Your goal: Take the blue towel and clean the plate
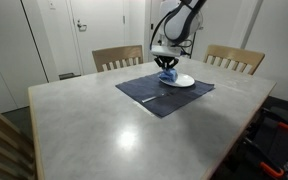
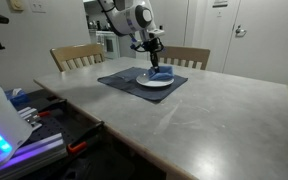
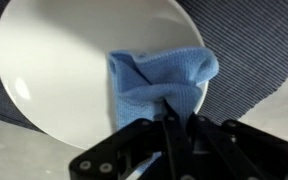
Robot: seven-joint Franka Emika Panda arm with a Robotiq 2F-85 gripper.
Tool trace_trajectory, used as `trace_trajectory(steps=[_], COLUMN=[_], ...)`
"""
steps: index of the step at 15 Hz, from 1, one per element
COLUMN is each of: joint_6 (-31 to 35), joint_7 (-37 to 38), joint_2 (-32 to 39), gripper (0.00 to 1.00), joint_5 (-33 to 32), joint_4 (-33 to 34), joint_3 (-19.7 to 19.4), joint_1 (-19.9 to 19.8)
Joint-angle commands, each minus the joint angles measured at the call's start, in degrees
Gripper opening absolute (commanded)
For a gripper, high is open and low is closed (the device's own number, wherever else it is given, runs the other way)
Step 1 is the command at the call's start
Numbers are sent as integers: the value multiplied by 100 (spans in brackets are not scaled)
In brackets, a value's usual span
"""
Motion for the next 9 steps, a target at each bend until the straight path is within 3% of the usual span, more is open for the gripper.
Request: trace_trajectory(steps=[1, 5, 7, 9], joint_6=[-80, -421, -649, -692], joint_7=[541, 1407, 1606, 1409], joint_2=[-52, -44, -42, -90], gripper=[2, 2, 2, 2], joint_5=[-80, -424, -517, -390], joint_4=[-335, -403, -361, -357], joint_3=[-374, -847, -826, -515], joint_1=[234, 515, 484, 213])
